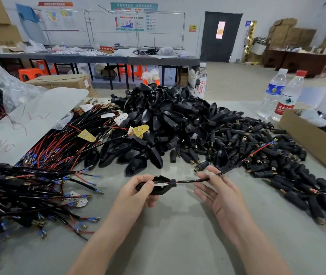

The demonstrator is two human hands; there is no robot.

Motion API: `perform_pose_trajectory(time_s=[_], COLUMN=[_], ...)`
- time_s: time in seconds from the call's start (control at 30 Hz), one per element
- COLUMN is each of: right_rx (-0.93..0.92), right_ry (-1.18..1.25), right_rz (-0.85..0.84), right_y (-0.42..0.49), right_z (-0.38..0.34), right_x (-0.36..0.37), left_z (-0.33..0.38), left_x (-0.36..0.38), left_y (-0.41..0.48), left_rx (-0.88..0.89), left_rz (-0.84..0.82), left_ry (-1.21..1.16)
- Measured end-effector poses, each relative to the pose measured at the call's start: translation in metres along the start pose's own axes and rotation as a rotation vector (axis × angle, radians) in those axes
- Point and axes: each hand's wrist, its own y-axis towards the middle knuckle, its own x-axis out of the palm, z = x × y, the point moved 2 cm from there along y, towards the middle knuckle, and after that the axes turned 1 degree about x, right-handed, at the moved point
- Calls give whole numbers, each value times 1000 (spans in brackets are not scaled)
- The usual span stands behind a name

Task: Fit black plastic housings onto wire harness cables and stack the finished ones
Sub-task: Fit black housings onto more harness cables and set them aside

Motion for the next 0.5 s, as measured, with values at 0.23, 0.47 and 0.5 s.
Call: perform_pose_trajectory(time_s=[0.23,0.47,0.5], right_rx=[-66,-122,-128], right_ry=[80,64,46], right_rz=[170,234,233], right_y=[7,6,6], right_z=[-12,-18,-18], right_x=[-13,-23,-23], left_z=[4,7,7], left_x=[-2,-17,-20], left_y=[-1,2,2], left_rx=[-5,89,101], left_rz=[27,198,237], left_ry=[31,156,174])
